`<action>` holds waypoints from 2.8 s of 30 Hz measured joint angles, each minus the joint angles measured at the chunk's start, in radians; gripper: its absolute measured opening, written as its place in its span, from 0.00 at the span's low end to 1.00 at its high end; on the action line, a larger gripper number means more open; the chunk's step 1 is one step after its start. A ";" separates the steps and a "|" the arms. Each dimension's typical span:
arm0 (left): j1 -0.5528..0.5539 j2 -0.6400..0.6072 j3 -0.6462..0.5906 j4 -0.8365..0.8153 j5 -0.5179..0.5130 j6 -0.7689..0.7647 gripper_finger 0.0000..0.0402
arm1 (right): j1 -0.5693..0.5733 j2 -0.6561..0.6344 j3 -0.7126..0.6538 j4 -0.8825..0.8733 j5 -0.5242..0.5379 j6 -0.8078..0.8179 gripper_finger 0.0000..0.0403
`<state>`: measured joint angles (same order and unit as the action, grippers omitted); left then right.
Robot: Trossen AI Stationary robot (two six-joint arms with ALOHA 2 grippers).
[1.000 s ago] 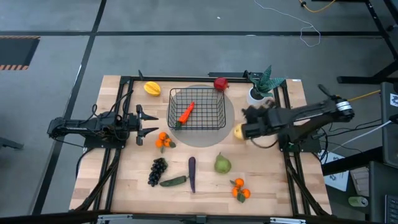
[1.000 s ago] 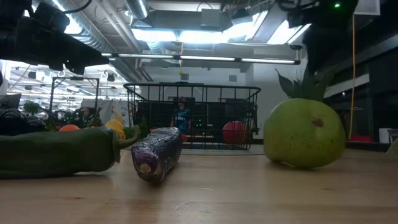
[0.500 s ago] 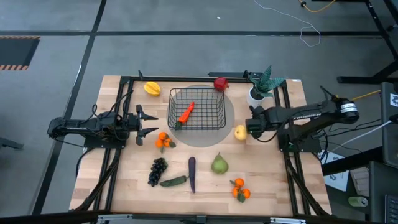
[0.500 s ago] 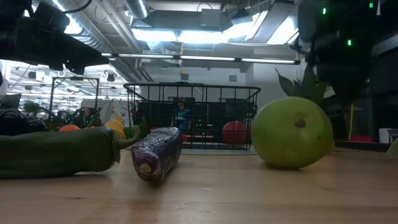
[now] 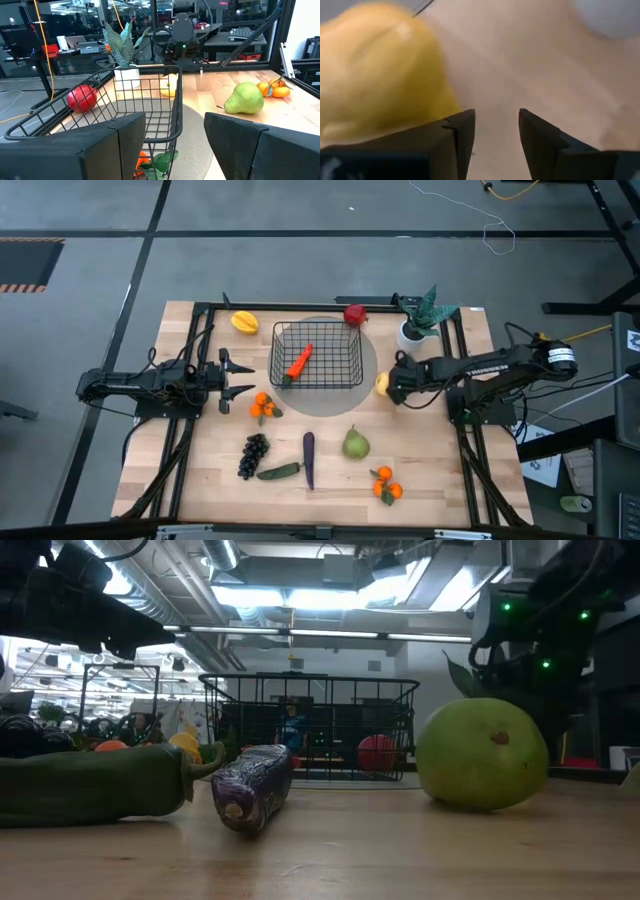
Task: Build produce basket
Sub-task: Put the yellow pear into the wire basket
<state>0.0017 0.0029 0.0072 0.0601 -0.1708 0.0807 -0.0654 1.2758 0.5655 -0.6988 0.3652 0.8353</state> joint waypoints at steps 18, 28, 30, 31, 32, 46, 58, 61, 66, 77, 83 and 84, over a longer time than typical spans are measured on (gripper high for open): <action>0.000 0.000 0.000 0.000 0.000 0.001 0.48 | 0.000 0.000 -0.011 0.067 -0.295 -0.193 0.35; 0.000 0.000 0.000 0.000 0.000 0.001 0.49 | 0.016 0.000 -0.010 0.072 -0.420 -0.264 0.35; 0.000 0.000 0.000 0.000 0.000 0.001 0.49 | 0.021 0.000 -0.010 0.100 -0.418 -0.251 0.35; 0.000 0.000 0.000 0.000 0.000 0.001 0.48 | 0.025 0.000 -0.010 0.119 -0.410 -0.239 0.35; 0.000 0.000 0.000 0.000 0.000 0.001 0.49 | 0.029 0.000 -0.010 0.141 -0.396 -0.235 0.35; 0.000 0.000 0.000 0.000 0.000 0.001 0.49 | 0.051 0.000 -0.010 0.180 -0.271 -0.152 0.35; 0.000 0.000 0.000 0.000 0.000 0.001 0.49 | 0.051 0.000 -0.083 0.244 -0.268 -0.158 0.35; 0.000 0.000 0.000 0.000 0.000 0.001 0.48 | 0.051 -0.002 -0.103 0.278 -0.266 -0.139 0.35; 0.000 0.000 0.000 0.000 0.000 0.000 0.49 | 0.051 -0.002 -0.104 0.283 -0.264 -0.137 0.34; 0.000 0.000 0.000 0.000 0.000 0.000 0.49 | 0.050 -0.001 -0.105 0.289 -0.270 -0.134 0.02; 0.000 0.000 0.000 0.000 0.000 0.000 0.49 | 0.064 0.003 -0.038 0.279 -0.300 -0.192 0.00; 0.000 0.000 0.000 0.000 0.000 0.000 0.49 | 0.068 0.003 -0.014 0.266 -0.300 -0.213 0.00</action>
<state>0.0017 0.0027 0.0071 0.0603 -0.1711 0.0807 0.0023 1.2785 0.5520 -0.4332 0.0655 0.6223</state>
